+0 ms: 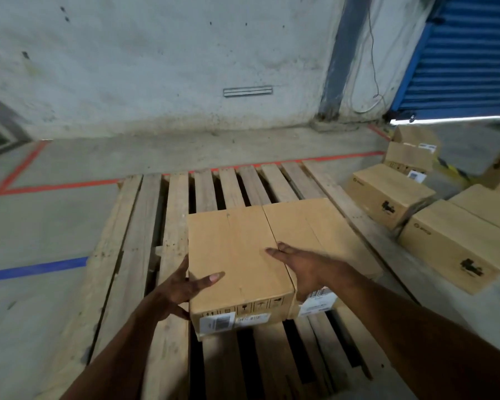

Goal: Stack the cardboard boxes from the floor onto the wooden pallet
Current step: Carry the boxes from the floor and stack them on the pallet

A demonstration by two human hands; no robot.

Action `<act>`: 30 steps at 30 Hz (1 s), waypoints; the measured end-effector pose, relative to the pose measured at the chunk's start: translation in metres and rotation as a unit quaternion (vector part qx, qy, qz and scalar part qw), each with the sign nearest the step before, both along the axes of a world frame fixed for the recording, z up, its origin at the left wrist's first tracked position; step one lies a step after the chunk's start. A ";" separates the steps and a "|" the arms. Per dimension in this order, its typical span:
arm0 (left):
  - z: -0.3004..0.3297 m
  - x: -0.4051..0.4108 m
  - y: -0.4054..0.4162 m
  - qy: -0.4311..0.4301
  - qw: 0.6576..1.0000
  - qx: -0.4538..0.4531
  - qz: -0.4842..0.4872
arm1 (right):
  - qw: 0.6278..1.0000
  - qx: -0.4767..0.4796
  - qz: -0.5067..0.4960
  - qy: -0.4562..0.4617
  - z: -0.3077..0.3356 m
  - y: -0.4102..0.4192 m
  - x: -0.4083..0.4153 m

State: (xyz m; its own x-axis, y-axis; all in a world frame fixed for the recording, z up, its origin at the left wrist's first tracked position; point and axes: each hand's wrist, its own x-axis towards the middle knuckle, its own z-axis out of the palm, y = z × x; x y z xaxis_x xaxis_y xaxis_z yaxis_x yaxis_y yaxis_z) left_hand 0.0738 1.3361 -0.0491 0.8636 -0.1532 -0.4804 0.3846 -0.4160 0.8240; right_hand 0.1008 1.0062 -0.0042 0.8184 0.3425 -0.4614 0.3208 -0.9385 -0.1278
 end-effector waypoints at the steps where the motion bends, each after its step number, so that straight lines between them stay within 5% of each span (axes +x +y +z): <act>1: 0.000 -0.001 0.000 0.000 1.000 0.006 0.002 | 0.999 0.026 -0.020 0.009 0.000 -0.001 0.005; 4: 0.001 0.004 -0.002 -0.017 0.999 -0.008 0.028 | 0.990 0.095 -0.101 -0.010 0.006 -0.010 0.017; 7: 0.007 0.011 -0.009 -0.049 0.995 -0.049 0.079 | 0.976 0.051 -0.191 -0.096 0.006 -0.029 0.027; 10: 0.008 0.009 -0.022 -0.055 0.988 -0.089 0.117 | 0.967 0.019 -0.246 -0.062 -0.005 -0.041 0.030; 15: -0.006 0.003 -0.038 -0.121 0.985 -0.072 0.102 | 0.981 -0.021 -0.192 0.017 -0.017 -0.035 0.028; 25: -0.017 0.017 -0.023 -0.086 0.992 -0.016 0.091 | 0.978 0.001 -0.206 0.044 -0.003 -0.022 0.029; 30: 0.006 0.015 -0.021 -0.062 0.993 0.028 0.095 | 0.997 -0.029 -0.062 0.033 0.024 0.036 0.016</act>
State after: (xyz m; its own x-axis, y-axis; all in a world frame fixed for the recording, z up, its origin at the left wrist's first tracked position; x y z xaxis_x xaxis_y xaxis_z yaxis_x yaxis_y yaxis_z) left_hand 0.0886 1.3152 -0.0426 0.9275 0.0412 -0.3716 0.3571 -0.3920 0.8478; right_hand 0.1165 1.0424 0.0196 0.8194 0.2129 -0.5323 0.1952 -0.9766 -0.0903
